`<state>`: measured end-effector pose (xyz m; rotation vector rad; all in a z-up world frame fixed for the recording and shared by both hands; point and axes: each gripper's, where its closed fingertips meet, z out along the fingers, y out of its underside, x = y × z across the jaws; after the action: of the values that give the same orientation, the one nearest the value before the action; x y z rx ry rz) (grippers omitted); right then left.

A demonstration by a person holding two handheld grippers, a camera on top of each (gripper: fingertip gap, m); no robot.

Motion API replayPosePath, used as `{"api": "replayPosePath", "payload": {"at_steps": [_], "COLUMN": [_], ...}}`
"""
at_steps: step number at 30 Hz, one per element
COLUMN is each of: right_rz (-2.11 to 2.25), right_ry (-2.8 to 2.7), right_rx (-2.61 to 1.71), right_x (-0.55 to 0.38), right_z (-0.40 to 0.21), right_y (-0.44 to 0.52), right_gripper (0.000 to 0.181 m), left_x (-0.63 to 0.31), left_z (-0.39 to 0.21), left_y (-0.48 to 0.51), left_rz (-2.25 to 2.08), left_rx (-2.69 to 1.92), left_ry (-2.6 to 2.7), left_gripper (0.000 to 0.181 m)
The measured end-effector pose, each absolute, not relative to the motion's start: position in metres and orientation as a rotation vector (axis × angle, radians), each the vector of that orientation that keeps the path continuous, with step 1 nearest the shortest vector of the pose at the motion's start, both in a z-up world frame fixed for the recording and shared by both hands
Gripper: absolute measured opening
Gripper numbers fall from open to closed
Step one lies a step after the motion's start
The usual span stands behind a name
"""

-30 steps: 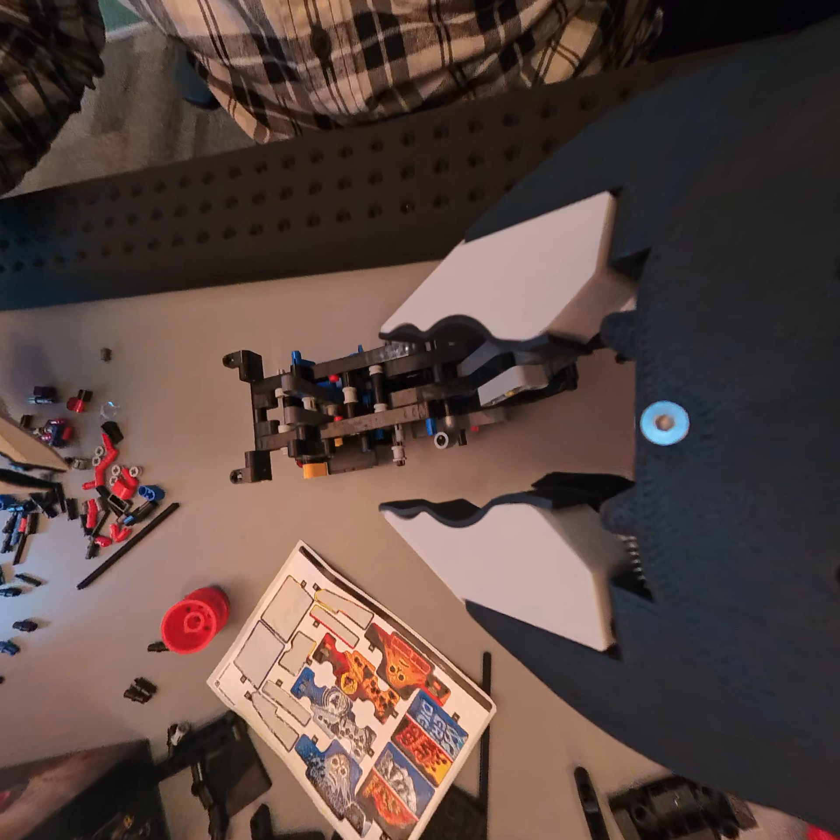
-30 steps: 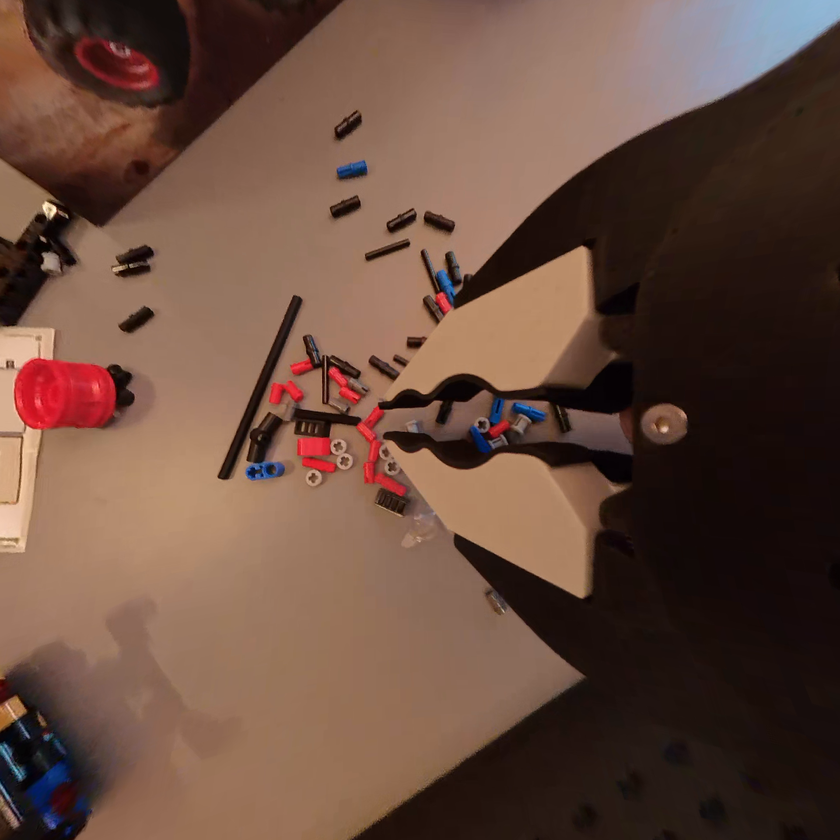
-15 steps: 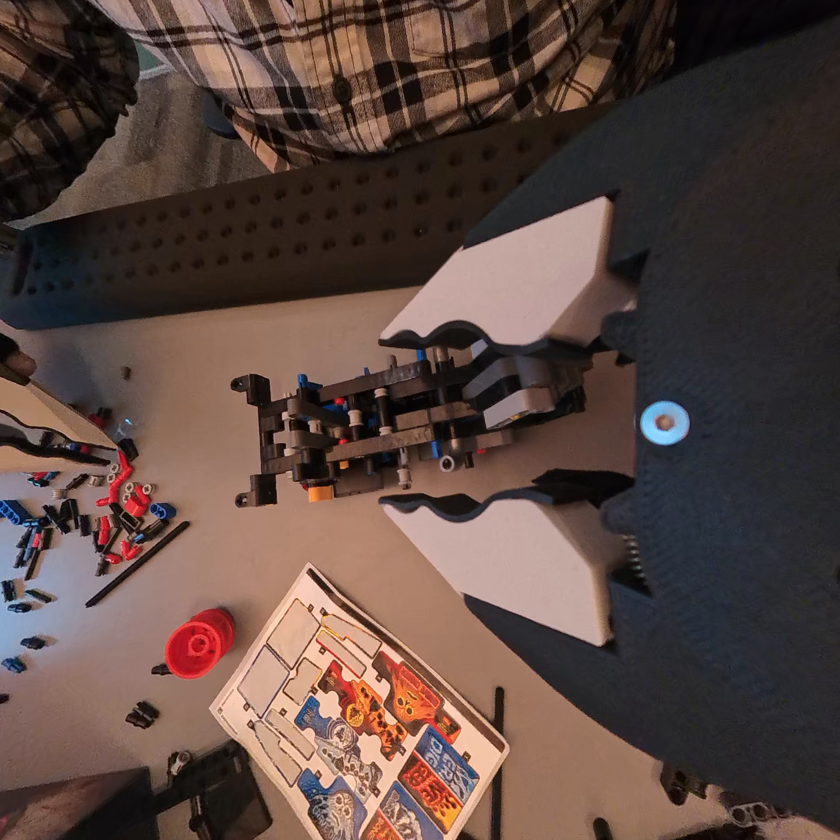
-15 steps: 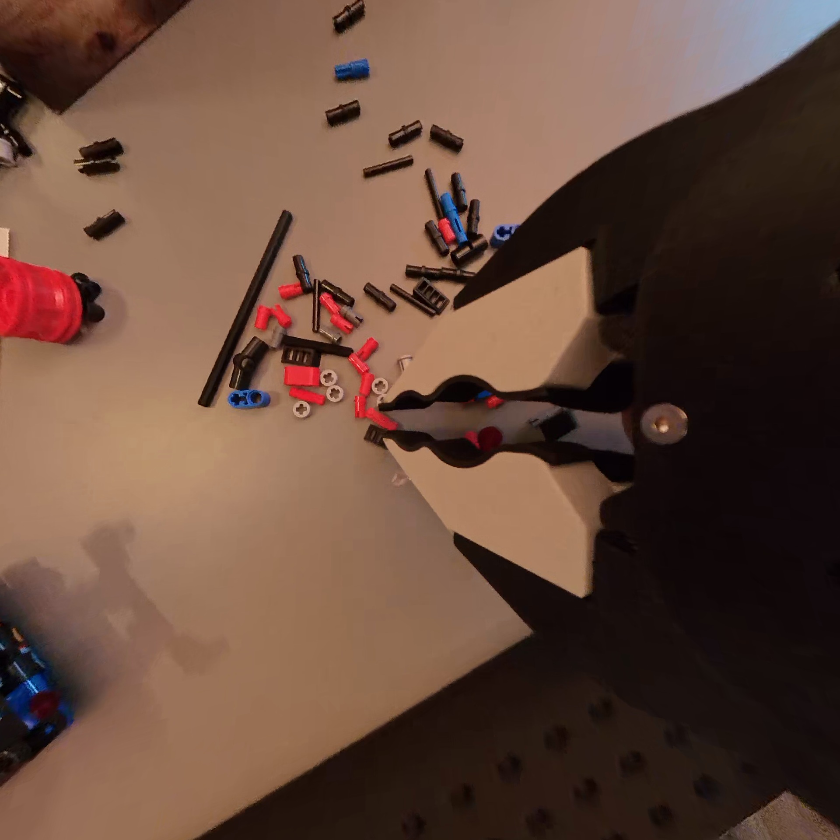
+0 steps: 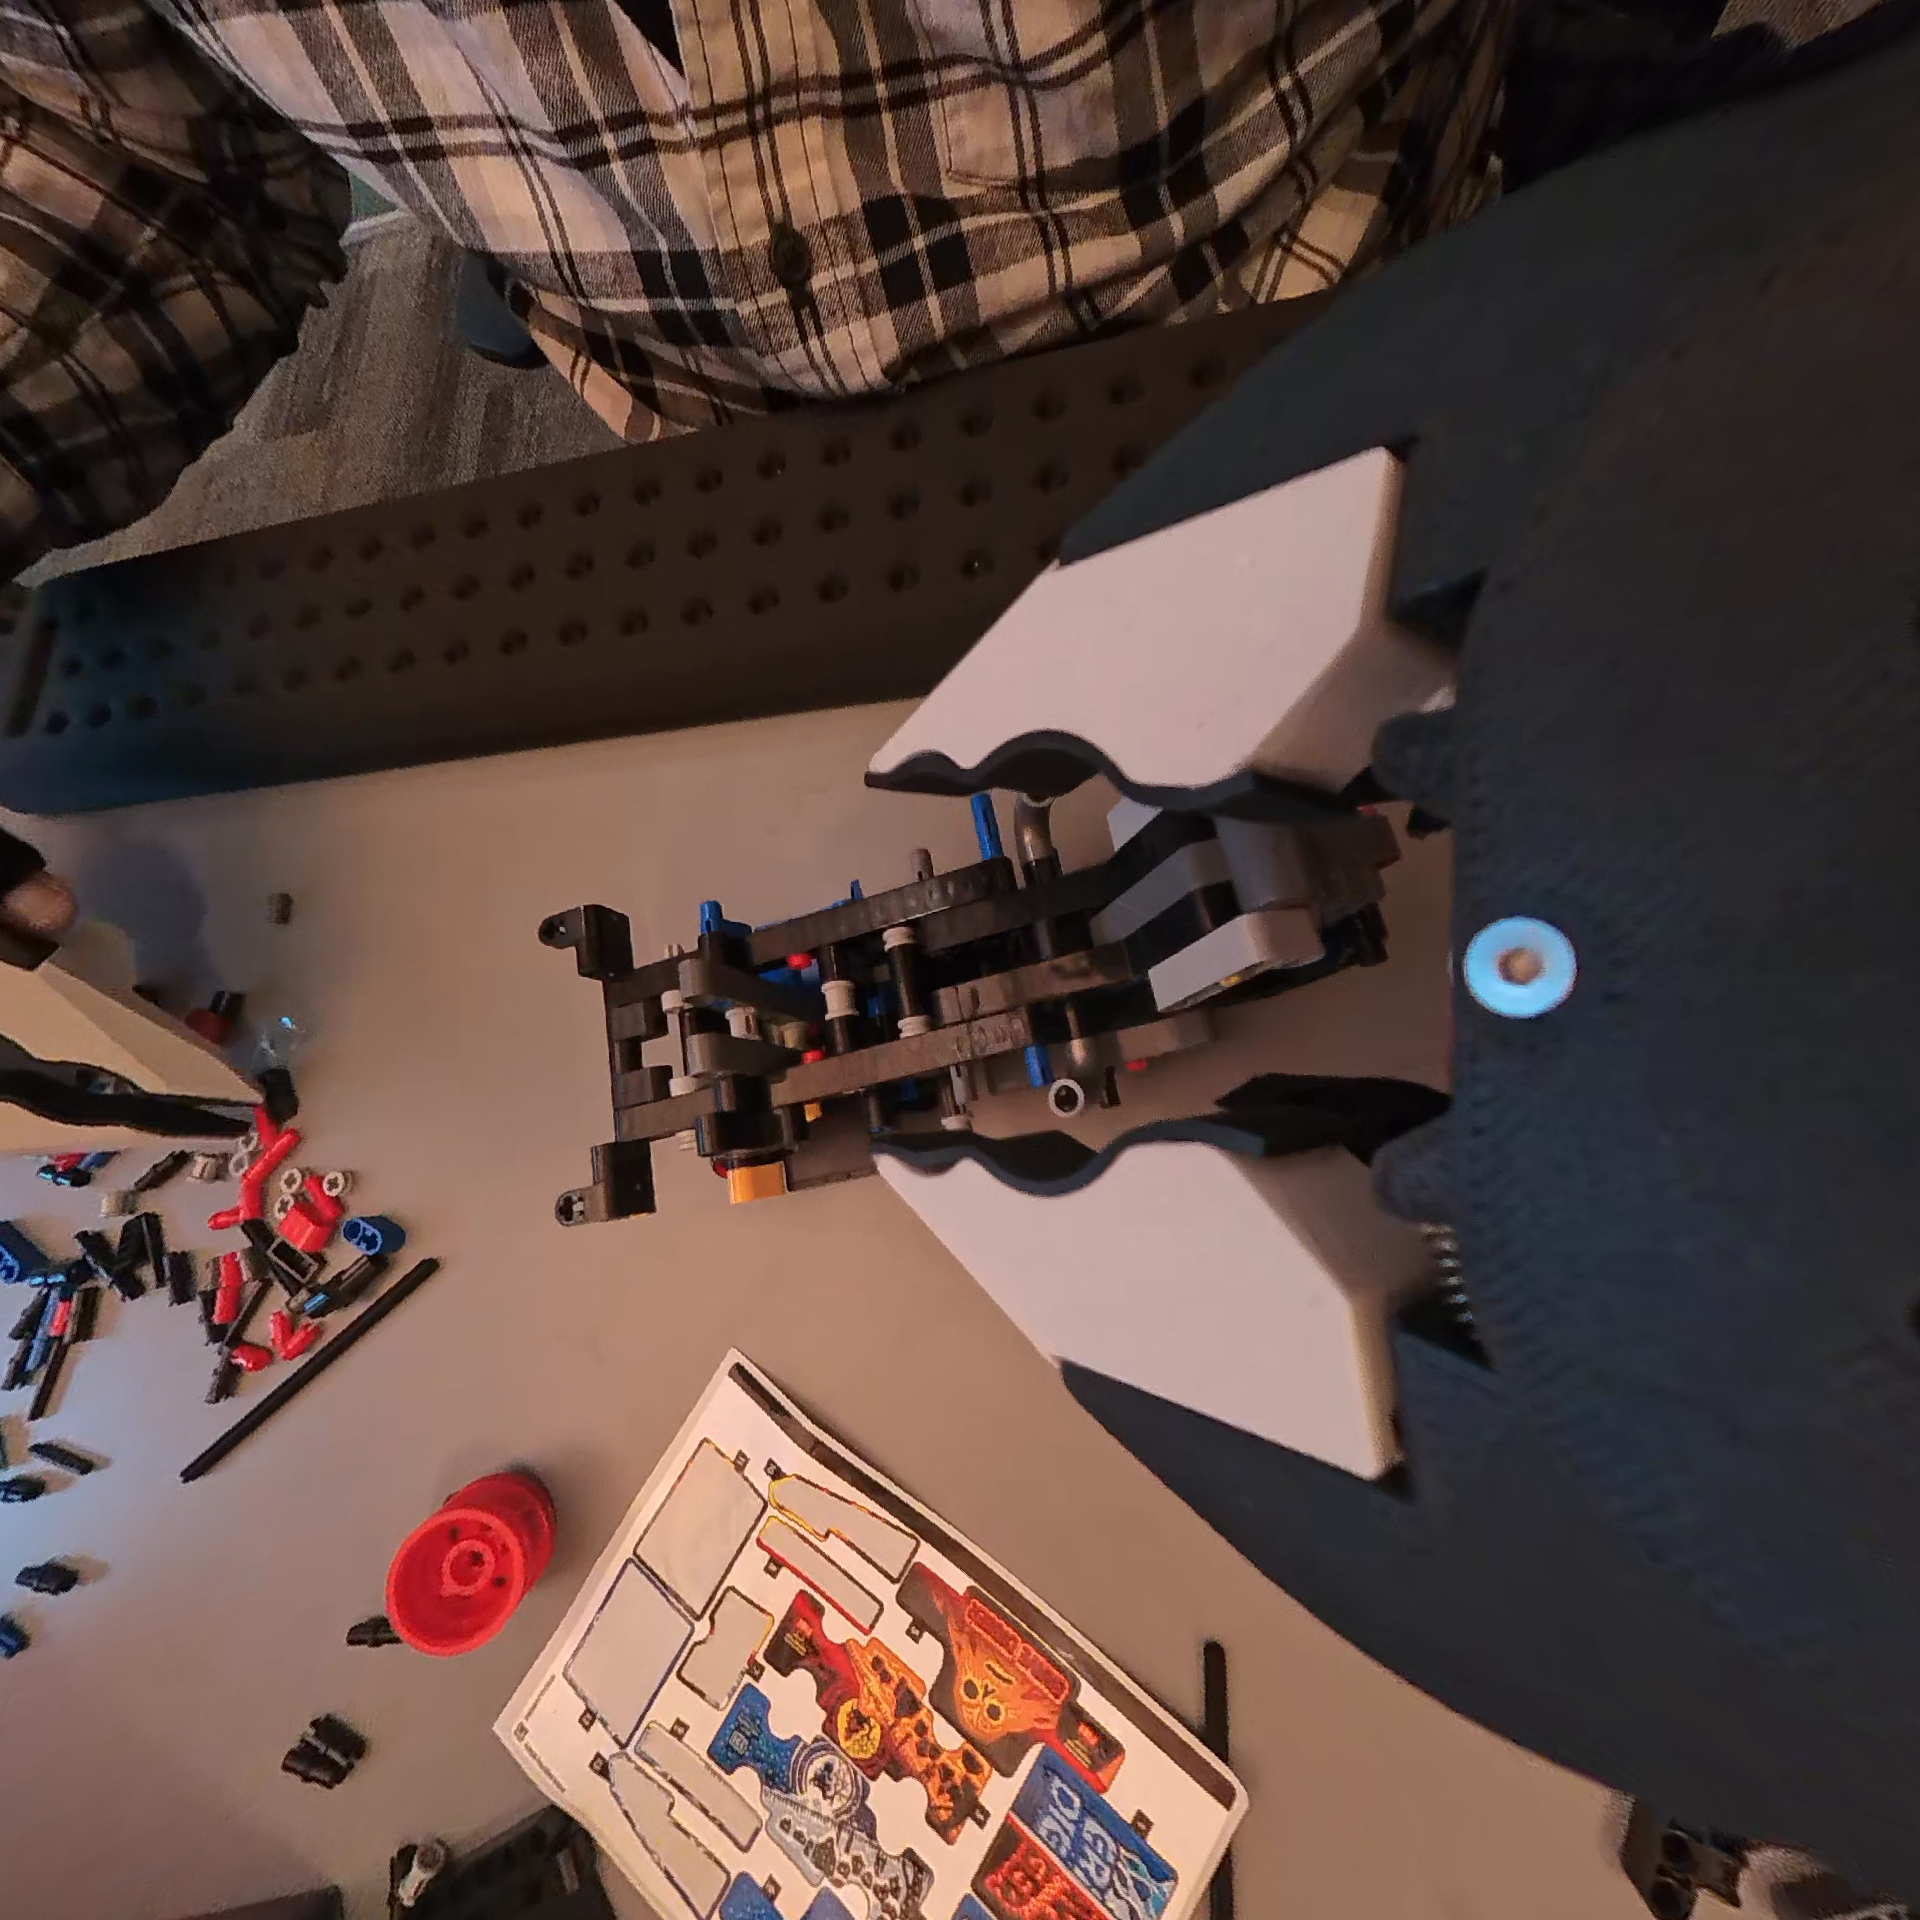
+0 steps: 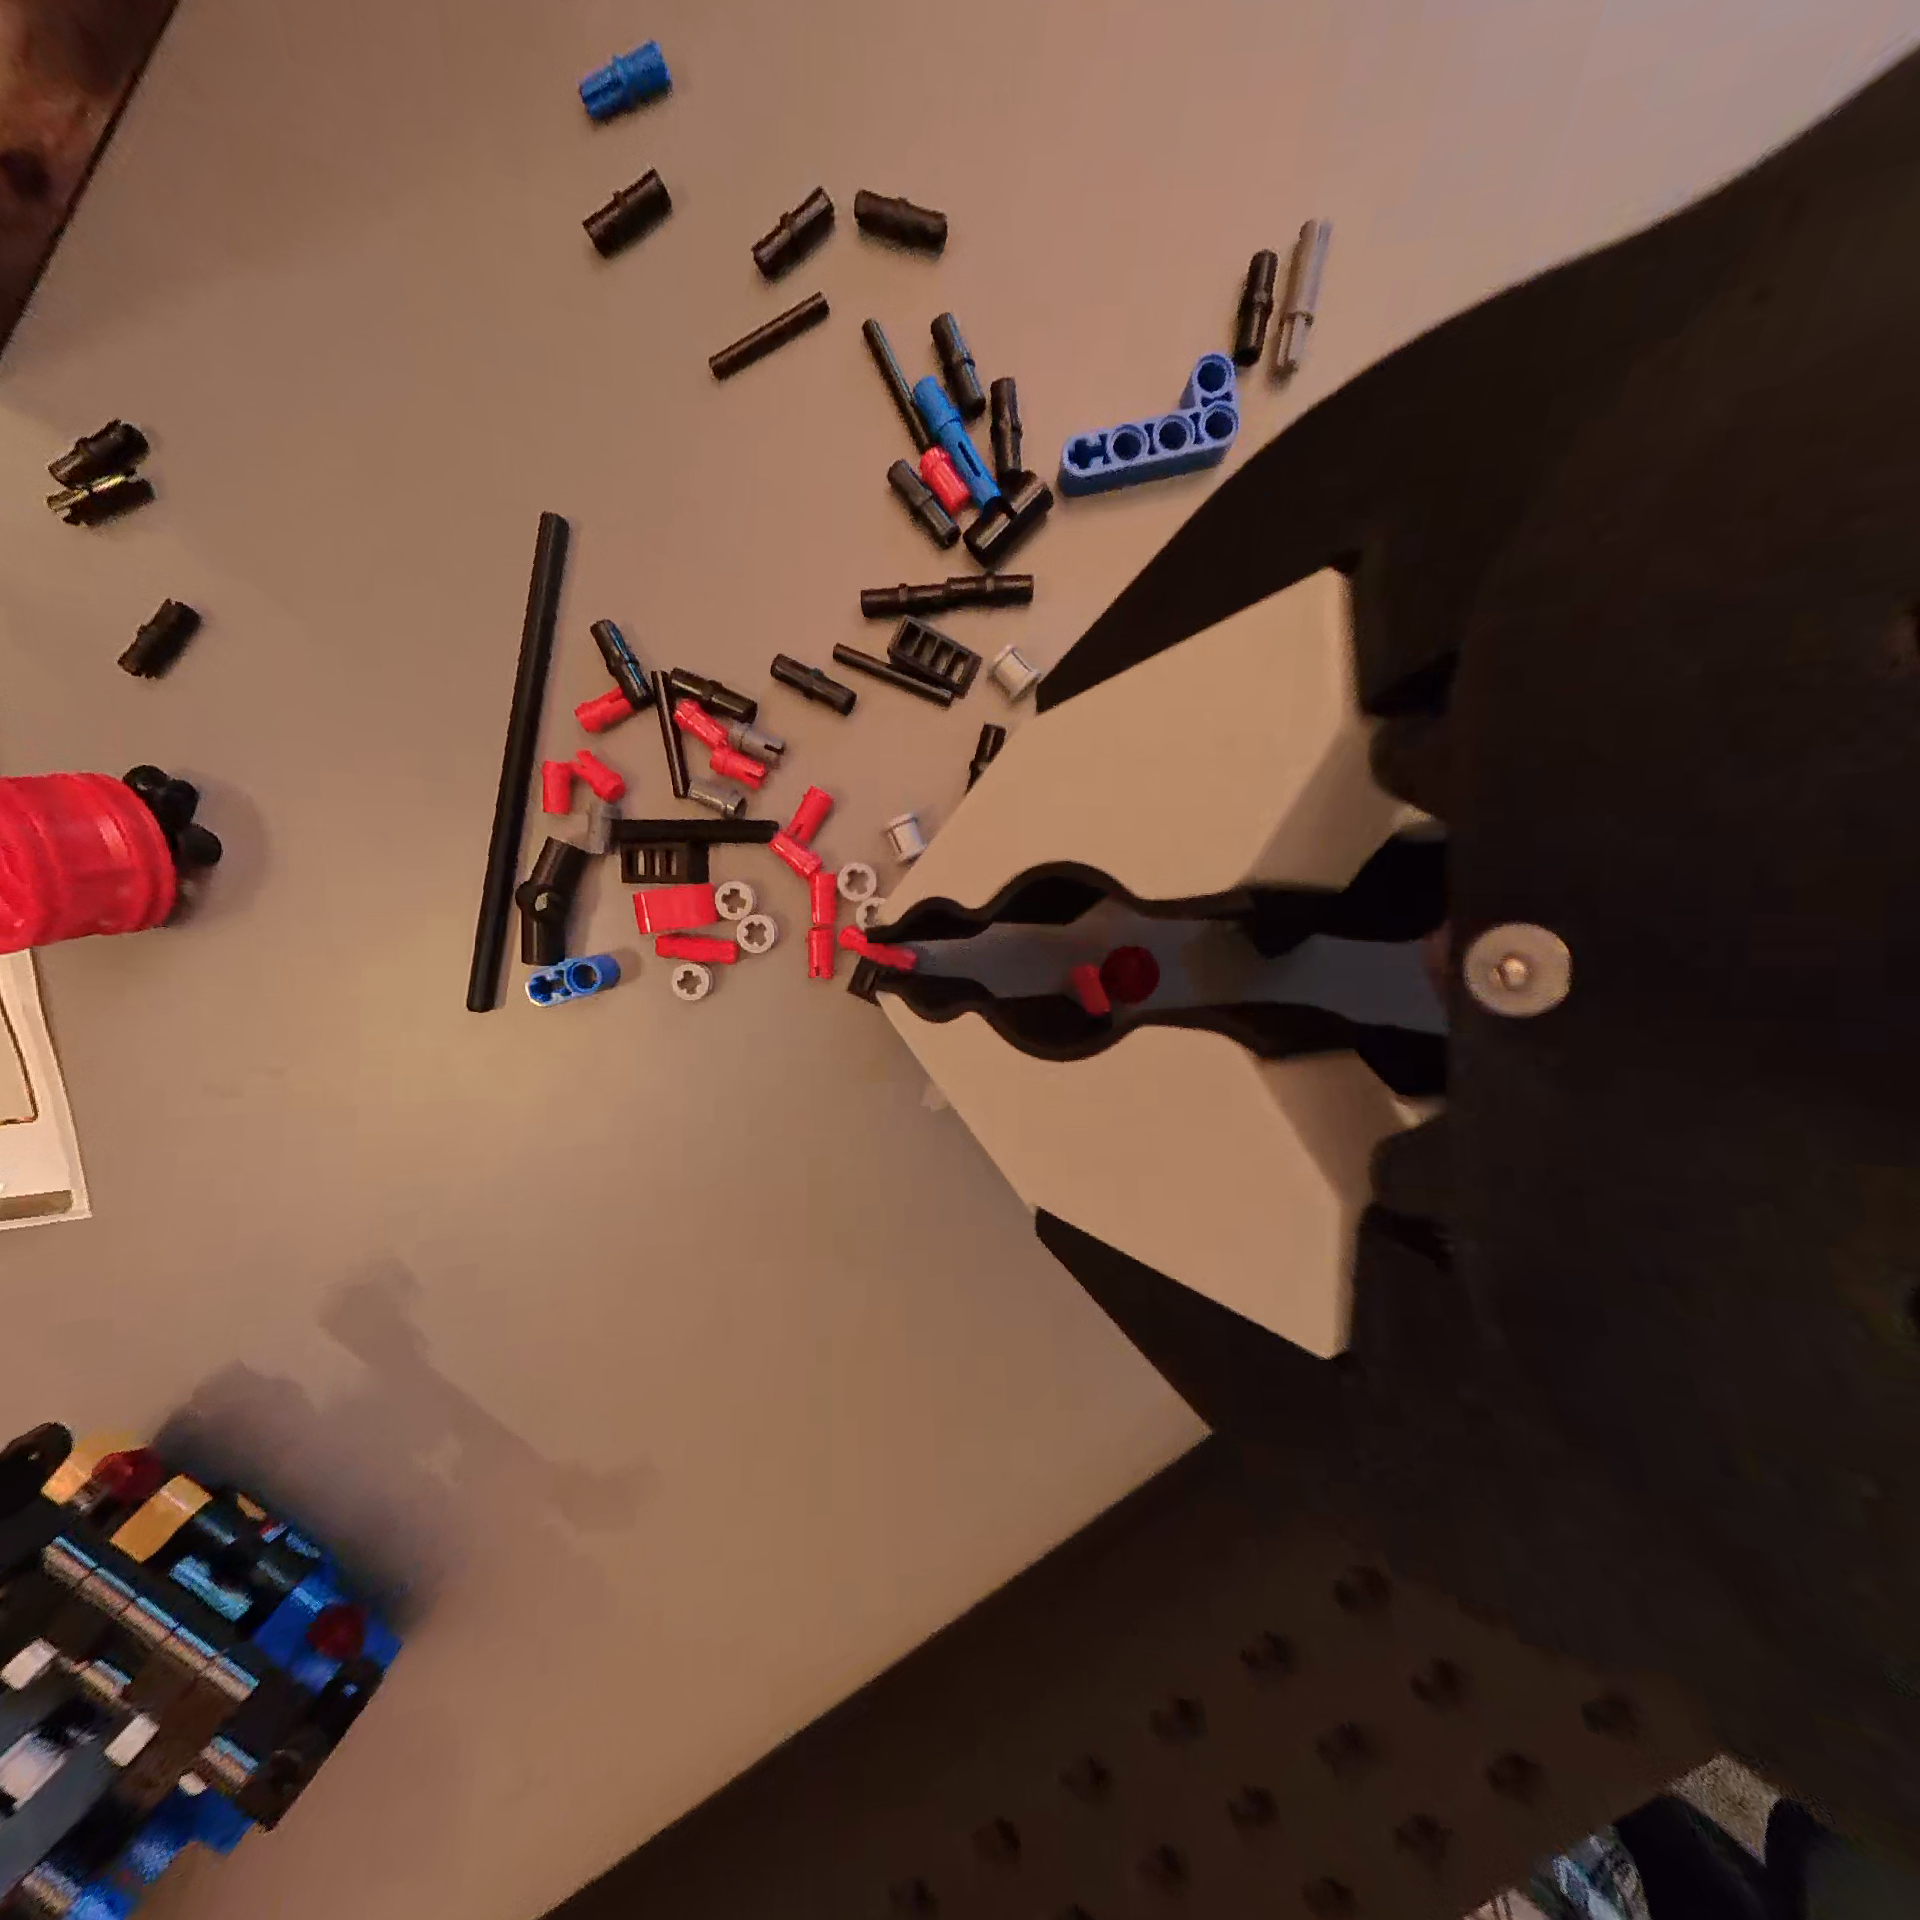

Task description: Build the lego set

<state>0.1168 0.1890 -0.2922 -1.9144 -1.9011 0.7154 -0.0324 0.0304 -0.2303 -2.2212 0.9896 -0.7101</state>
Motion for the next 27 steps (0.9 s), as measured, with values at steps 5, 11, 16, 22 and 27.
{"api": "replayPosePath", "payload": {"at_steps": [5,11,16,22,27], "right_rz": [0.778,0.741,0.685,0.675,0.655], "right_ry": [-1.837,-1.816,-1.805,-1.825,-1.778], "right_rx": [-1.966,-1.973,-1.952,-1.957,-1.966], "right_x": [0.113,0.113,0.115,0.119,0.122], "right_z": [-0.292,-0.292,-0.290,-0.292,-0.291], "right_y": [0.195,0.202,0.210,0.210,0.221], "right_gripper": [0.005,0.009,0.001,0.011,0.011], "left_x": [-0.030,-0.030,-0.030,-0.029,-0.028], "left_z": [-0.231,-0.231,-0.230,-0.230,-0.230], "left_y": [0.027,0.028,0.029,0.028,0.028], "left_rz": [-0.726,-0.721,-0.719,-0.722,-0.721], "left_rx": [-2.227,-2.232,-2.232,-2.232,-2.235], "left_ry": [0.993,0.996,1.001,1.007,1.015], "left_gripper": [0.064,0.063,0.064,0.064,0.064]}}
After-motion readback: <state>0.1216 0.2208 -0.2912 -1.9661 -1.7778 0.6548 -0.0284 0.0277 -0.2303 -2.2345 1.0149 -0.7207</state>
